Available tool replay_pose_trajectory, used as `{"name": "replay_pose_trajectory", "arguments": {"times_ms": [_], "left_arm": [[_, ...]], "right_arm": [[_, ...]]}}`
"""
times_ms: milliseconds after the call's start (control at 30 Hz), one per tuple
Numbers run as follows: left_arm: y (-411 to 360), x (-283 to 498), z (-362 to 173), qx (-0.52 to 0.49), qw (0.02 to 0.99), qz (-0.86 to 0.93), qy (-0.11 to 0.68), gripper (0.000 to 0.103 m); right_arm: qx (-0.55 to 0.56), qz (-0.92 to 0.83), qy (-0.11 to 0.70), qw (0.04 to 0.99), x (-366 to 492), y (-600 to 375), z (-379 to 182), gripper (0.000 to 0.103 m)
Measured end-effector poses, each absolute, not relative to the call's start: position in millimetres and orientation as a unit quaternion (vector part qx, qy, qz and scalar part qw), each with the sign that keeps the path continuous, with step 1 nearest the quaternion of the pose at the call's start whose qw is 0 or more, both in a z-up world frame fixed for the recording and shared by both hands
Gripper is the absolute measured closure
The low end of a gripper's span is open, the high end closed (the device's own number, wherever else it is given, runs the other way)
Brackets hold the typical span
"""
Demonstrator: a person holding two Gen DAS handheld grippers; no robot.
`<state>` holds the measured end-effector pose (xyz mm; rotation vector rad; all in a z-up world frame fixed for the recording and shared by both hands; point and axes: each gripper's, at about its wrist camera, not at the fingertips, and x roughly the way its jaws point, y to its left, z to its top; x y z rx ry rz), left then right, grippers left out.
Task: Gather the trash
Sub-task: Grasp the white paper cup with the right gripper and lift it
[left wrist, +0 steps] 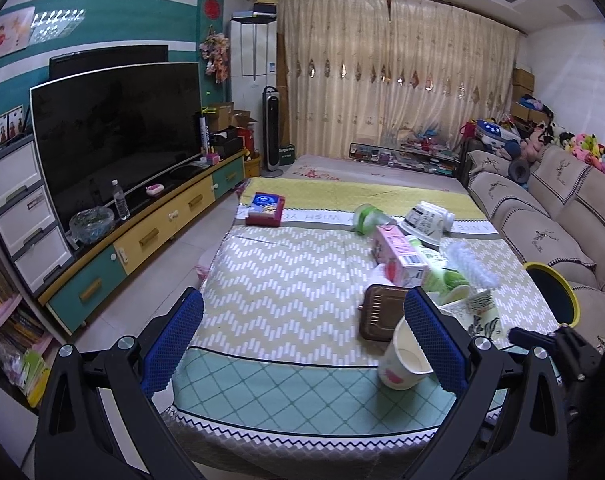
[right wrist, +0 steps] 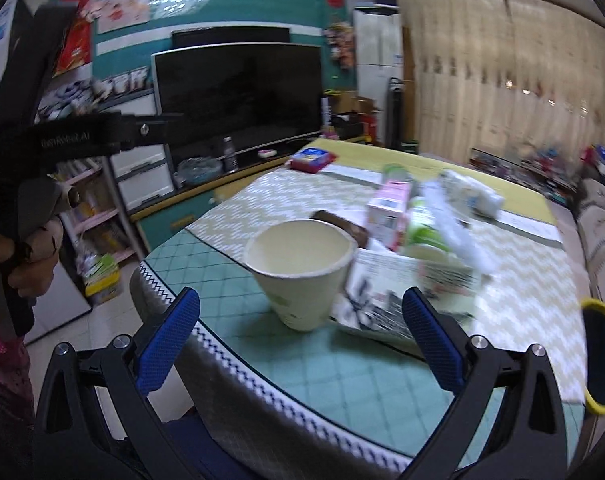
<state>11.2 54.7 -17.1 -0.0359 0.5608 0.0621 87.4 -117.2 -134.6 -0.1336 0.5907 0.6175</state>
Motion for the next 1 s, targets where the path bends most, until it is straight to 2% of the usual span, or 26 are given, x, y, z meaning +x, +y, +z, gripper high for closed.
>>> {"name": "replay_pose_trajectory", "arguments": {"times_ms": [333,500,567,700,1000], "left_arm": [[72,26,-30,-0.03,0.956,0.033,0.292,0.004],[73,34,-37,-0.034,0.954,0.03,0.298,0.004],[74,38,-40,-0.036,0.953,0.028,0.301,0.004],[76,44,-45,-0.04,0.951,0.027,0.306,0.004],[79,46,-41,-0.044,0.952,0.025,0.301,0.004]], "right_arm": [[-0.062,0.31,0.31,0.897,132,-94,-152,0.008],[-0.061,0.315,0.319,0.892,144,-93,-159,0.027],[-0.054,0.319,0.321,0.89,148,-93,-160,0.028],[-0.055,0.325,0.313,0.891,144,-90,-158,0.037],[-0.042,0.348,0.3,0.887,124,-98,-138,0.04]]}}
